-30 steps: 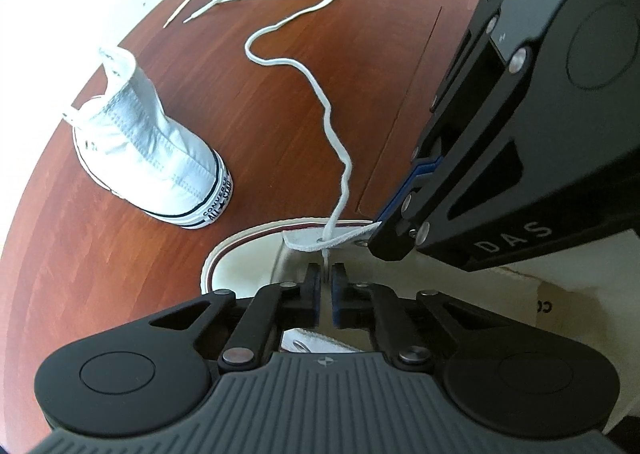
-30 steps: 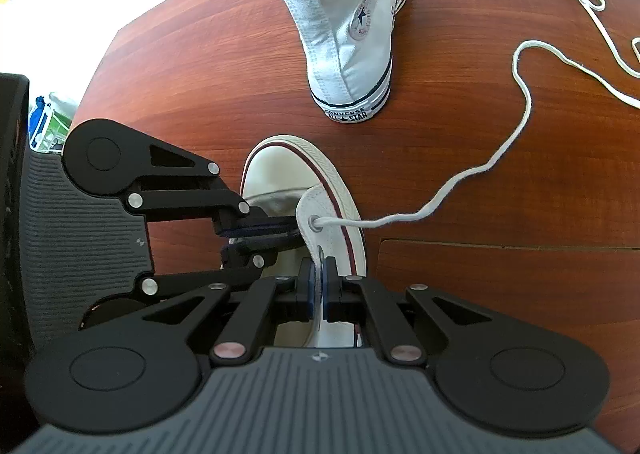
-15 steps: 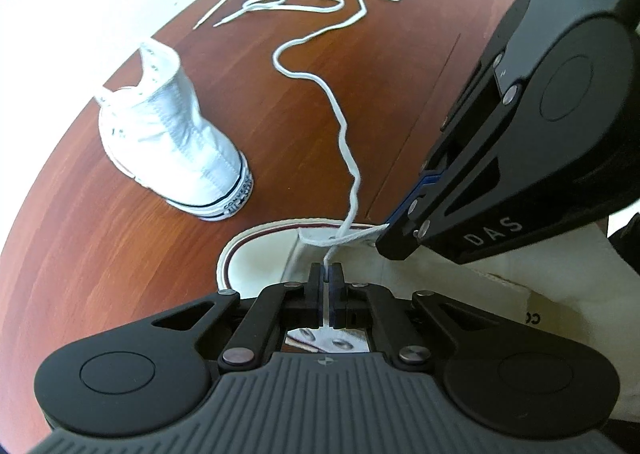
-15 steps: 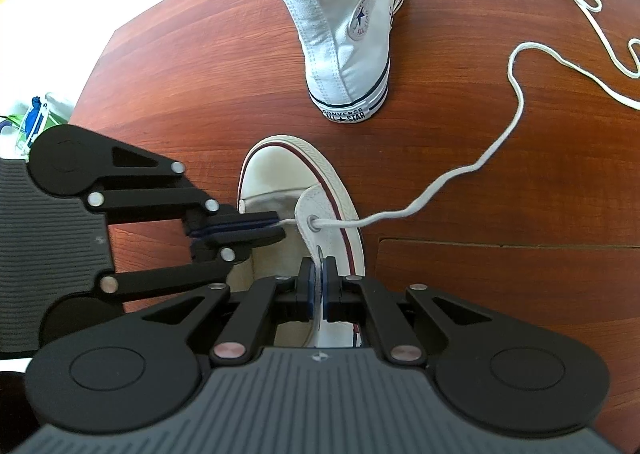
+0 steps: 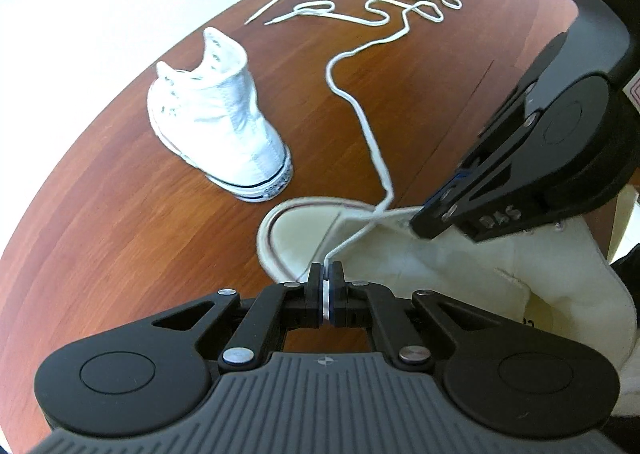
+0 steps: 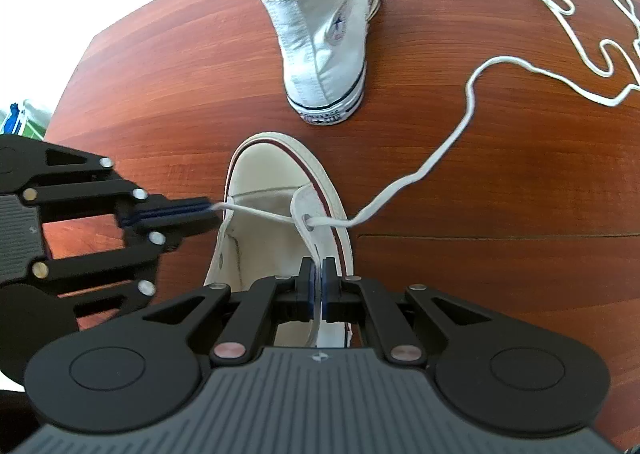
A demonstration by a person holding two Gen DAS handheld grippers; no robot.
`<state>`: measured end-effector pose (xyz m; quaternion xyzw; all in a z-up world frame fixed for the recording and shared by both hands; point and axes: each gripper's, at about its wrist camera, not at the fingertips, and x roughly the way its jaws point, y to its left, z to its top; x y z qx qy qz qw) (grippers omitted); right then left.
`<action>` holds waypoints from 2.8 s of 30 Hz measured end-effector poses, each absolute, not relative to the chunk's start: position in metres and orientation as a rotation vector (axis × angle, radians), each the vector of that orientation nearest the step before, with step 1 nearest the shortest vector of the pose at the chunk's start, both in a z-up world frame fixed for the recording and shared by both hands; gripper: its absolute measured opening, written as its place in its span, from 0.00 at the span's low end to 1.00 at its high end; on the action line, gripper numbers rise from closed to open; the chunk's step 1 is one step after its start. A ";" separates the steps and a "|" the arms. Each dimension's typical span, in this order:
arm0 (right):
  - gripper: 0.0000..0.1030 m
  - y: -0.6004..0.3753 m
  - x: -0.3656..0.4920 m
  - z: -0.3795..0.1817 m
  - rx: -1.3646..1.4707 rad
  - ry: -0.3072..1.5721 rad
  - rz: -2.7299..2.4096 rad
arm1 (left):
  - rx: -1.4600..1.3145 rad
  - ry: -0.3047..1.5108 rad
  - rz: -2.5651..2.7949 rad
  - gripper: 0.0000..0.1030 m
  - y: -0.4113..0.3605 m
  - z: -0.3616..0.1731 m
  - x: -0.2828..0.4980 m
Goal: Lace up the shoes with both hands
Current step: 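Pull the lace through the eyelet with the left gripper, then pass the lace tip from the left gripper into the right gripper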
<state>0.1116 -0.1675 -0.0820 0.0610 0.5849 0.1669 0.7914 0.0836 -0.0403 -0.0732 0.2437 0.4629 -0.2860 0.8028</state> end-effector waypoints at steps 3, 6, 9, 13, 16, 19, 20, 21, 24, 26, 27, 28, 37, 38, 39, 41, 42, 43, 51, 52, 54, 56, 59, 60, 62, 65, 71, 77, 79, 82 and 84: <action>0.03 -0.171 0.110 -0.081 0.136 1.255 0.348 | 0.512 0.998 -0.590 0.02 -0.034 -0.072 0.082; 0.03 -0.173 0.108 -0.079 0.137 1.251 0.340 | 0.509 1.003 -0.562 0.02 -0.027 -0.071 0.081; 0.03 -0.175 0.107 -0.078 0.140 1.250 0.344 | 0.500 1.011 -0.531 0.02 -0.019 -0.071 0.081; 0.03 -0.169 0.106 -0.079 0.130 1.254 0.379 | 0.486 1.025 -0.477 0.02 -0.006 -0.070 0.081; 0.05 -0.165 0.107 -0.078 0.113 1.255 0.398 | 0.471 1.029 -0.453 0.02 -0.002 -0.066 0.078; 0.06 -0.163 0.107 -0.075 0.087 1.248 0.416 | 0.459 1.033 -0.433 0.02 -0.001 -0.064 0.074; 0.06 -0.161 0.106 -0.076 0.079 1.247 0.423 | 0.458 1.032 -0.423 0.02 -0.002 -0.065 0.073; 0.06 -0.160 0.106 -0.076 0.071 1.247 0.427 | 0.457 1.033 -0.420 0.02 -0.002 -0.064 0.071; 0.06 -0.159 0.106 -0.079 0.049 1.256 0.433 | 0.440 1.042 -0.394 0.02 -0.001 -0.066 0.069; 0.06 -0.159 0.107 -0.081 0.043 1.264 0.434 | 0.429 1.049 -0.361 0.02 0.003 -0.069 0.067; 0.06 -0.159 0.107 -0.082 0.040 1.266 0.436 | 0.426 1.051 -0.354 0.02 0.004 -0.070 0.067; 0.06 -0.158 0.108 -0.083 0.036 1.268 0.437 | 0.418 1.060 -0.332 0.02 0.009 -0.072 0.065; 0.06 -0.155 0.108 -0.084 -0.002 1.261 0.471 | 0.383 1.093 -0.232 0.03 0.037 -0.078 0.060; 0.07 -0.154 0.107 -0.084 -0.010 1.257 0.477 | 0.360 1.087 -0.235 0.03 0.040 -0.075 0.059; 0.08 -0.154 0.107 -0.084 -0.014 1.253 0.484 | 0.336 1.081 -0.238 0.02 0.043 -0.072 0.059; 0.09 -0.152 0.106 -0.083 -0.028 1.240 0.503 | 0.326 1.069 -0.245 0.02 0.042 -0.066 0.059; 0.09 -0.152 0.106 -0.081 -0.034 1.234 0.510 | 0.323 1.063 -0.249 0.02 0.041 -0.063 0.059; 0.09 -0.152 0.106 -0.080 -0.040 1.227 0.517 | 0.320 1.056 -0.253 0.02 0.040 -0.060 0.059; 0.09 -0.149 0.103 -0.069 -0.081 1.148 0.607 | 0.311 0.986 -0.319 0.02 0.017 -0.031 0.061; 0.09 -0.148 0.102 -0.066 -0.085 1.129 0.635 | 0.314 0.979 -0.331 0.02 0.014 -0.028 0.061; 0.09 -0.143 0.099 -0.062 -0.105 1.104 0.678 | 0.319 0.970 -0.354 0.02 0.009 -0.025 0.061; 0.09 -0.138 0.097 -0.059 -0.132 1.082 0.712 | 0.341 0.957 -0.403 0.02 0.001 -0.020 0.059; 0.09 -0.131 0.093 -0.055 -0.176 1.054 0.763 | 0.390 0.947 -0.468 0.02 -0.007 -0.018 0.054; 0.09 -0.129 0.092 -0.054 -0.192 1.043 0.782 | 0.411 0.942 -0.495 0.02 -0.010 -0.018 0.052; 0.09 -0.126 0.089 -0.051 -0.225 1.028 0.814 | 0.445 0.951 -0.528 0.02 -0.013 -0.019 0.049; 0.09 -0.122 0.086 -0.049 -0.278 1.004 0.865 | 0.481 0.961 -0.570 0.02 -0.014 -0.022 0.045; 0.09 -0.115 0.079 -0.047 -0.428 0.953 0.989 | 0.525 0.973 -0.632 0.02 -0.014 -0.022 0.043; 0.09 -0.110 0.071 -0.043 -0.634 0.842 1.113 | 0.584 0.979 -0.685 0.02 -0.016 -0.026 0.042; 0.09 -0.108 0.067 -0.043 -0.708 0.800 1.157 | 0.599 0.980 -0.699 0.02 -0.017 -0.028 0.043; 0.09 -0.106 0.065 -0.043 -0.763 0.756 1.180 | 0.612 0.978 -0.716 0.02 -0.020 -0.028 0.043; 0.09 -0.105 0.064 -0.043 -0.780 0.739 1.190 | 0.617 0.980 -0.724 0.02 -0.022 -0.029 0.042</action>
